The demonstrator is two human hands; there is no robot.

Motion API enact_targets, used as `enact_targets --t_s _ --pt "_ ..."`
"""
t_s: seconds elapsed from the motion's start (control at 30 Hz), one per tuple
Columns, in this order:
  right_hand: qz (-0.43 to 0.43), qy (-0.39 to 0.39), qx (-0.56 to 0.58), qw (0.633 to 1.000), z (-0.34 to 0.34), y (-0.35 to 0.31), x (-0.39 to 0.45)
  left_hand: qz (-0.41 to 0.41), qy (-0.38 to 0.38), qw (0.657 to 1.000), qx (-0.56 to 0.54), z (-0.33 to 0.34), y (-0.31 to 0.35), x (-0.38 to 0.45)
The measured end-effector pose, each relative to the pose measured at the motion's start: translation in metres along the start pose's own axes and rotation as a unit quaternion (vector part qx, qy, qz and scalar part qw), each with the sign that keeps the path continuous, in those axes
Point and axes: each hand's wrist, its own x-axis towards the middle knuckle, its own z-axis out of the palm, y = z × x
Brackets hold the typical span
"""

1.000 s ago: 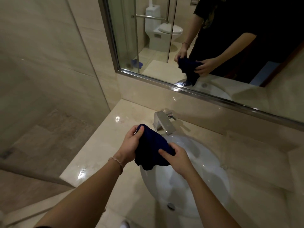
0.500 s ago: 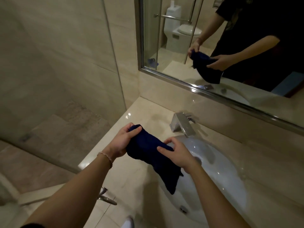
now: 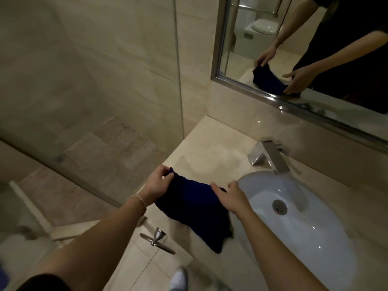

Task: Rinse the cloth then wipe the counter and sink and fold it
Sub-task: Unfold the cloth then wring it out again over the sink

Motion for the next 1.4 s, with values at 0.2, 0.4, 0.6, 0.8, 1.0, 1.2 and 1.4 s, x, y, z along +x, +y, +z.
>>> enact_targets --t_s 0.2,0.4,0.6,0.8,1.0,1.2,1.4 --pt "-0.223 0.092 -0.287 0.927 0.066 0.002 0.005 0.036 0.018 0.994 0.1 0.027 -0.048 0.009" --pt "-0.247 0.052 -0.364 0.896 0.121 0.034 0.033 0.051 0.022 0.974 0.22 0.036 -0.07 0.021" --pt "-0.249 0.063 -0.376 0.891 0.157 0.037 0.028 0.069 0.031 0.945 0.319 0.006 -0.092 0.023" --pt "-0.234 0.088 -0.316 0.915 0.182 0.02 0.012 0.204 0.127 0.873 0.425 -0.014 -0.134 0.008" --pt "-0.208 0.143 -0.332 0.909 0.175 0.037 0.026 0.298 -0.038 0.859 0.414 0.019 -0.131 0.015" --pt "-0.201 0.185 -0.33 0.903 0.169 0.044 0.023 0.288 -0.034 0.883 0.369 0.018 -0.137 0.019" --pt "-0.33 0.124 -0.359 0.864 0.19 0.011 0.032 0.098 0.088 0.954 0.27 -0.006 -0.132 0.041"
